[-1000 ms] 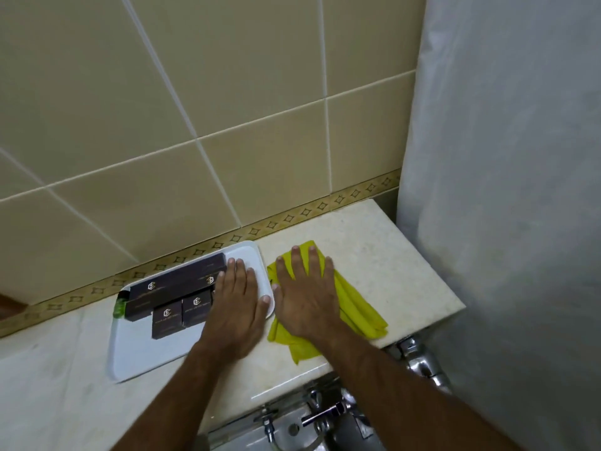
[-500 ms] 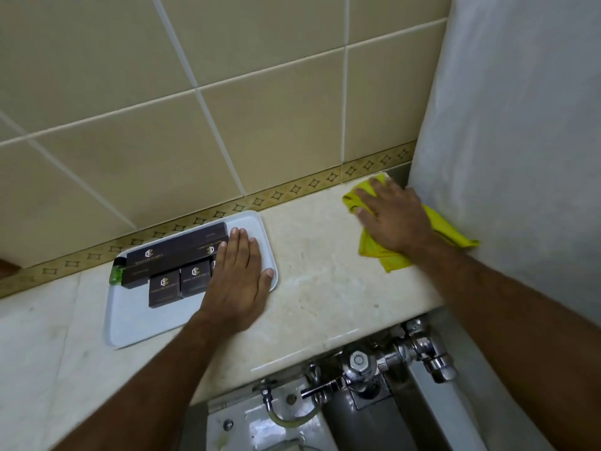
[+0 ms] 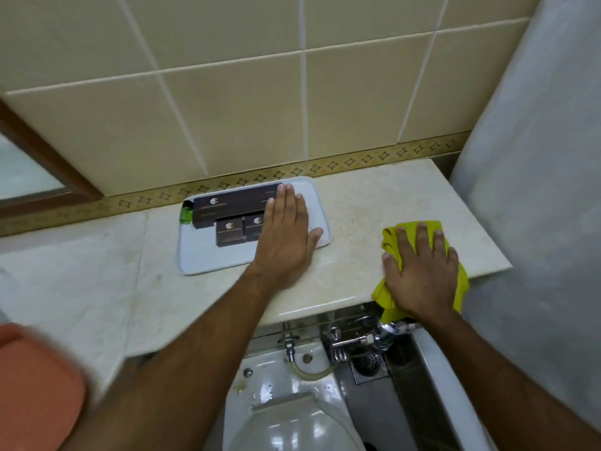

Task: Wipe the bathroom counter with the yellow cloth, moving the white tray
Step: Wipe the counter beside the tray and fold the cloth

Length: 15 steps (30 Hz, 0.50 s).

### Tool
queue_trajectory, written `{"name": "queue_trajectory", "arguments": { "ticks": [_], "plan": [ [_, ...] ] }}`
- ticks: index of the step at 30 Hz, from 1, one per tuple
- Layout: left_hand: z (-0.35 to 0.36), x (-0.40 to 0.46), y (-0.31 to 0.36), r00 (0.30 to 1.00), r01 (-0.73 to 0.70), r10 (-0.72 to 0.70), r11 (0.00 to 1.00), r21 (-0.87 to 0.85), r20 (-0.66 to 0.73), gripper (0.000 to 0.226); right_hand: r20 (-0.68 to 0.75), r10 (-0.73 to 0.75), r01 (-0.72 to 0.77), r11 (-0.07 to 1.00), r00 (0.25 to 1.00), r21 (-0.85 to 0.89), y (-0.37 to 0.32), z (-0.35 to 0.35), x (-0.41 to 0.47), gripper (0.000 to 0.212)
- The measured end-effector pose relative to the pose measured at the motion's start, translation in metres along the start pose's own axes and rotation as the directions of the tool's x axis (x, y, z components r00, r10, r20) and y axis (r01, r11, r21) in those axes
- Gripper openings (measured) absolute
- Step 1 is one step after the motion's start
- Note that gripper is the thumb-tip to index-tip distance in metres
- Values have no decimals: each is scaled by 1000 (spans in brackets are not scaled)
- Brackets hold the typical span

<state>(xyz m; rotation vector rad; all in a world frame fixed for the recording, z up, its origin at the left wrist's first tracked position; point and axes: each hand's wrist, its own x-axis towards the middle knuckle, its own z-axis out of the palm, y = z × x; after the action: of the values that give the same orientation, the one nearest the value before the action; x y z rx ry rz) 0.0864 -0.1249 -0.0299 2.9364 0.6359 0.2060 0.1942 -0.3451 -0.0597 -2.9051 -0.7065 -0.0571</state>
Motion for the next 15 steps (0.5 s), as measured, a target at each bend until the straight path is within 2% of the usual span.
{"name": "queue_trajectory", "arguments": {
  "ticks": [2, 5, 10, 12, 15],
  "plan": [
    [-15, -32, -25, 997, 72, -72, 997, -29, -24, 75, -2, -29, 29, 999, 1000, 26, -25, 3, -17, 65],
    [-40, -95, -90, 955, 295, -295, 955, -3, -35, 76, 16, -73, 72, 997, 997, 35, -73, 7, -44, 63],
    [-78, -228, -197, 770, 635, -635, 772, -22, -66, 79, 41, -136, 131, 985, 990, 112, -185, 16, -101, 62],
    [-81, -264, -224, 708, 706, -704, 708, 23, -46, 80, 56, -171, 162, 976, 984, 144, -232, 20, -124, 63],
    [-69, -288, -244, 682, 730, -731, 682, 52, 27, 80, 77, -288, 273, 949, 955, 159, -295, 26, -149, 63]
  ]
}}
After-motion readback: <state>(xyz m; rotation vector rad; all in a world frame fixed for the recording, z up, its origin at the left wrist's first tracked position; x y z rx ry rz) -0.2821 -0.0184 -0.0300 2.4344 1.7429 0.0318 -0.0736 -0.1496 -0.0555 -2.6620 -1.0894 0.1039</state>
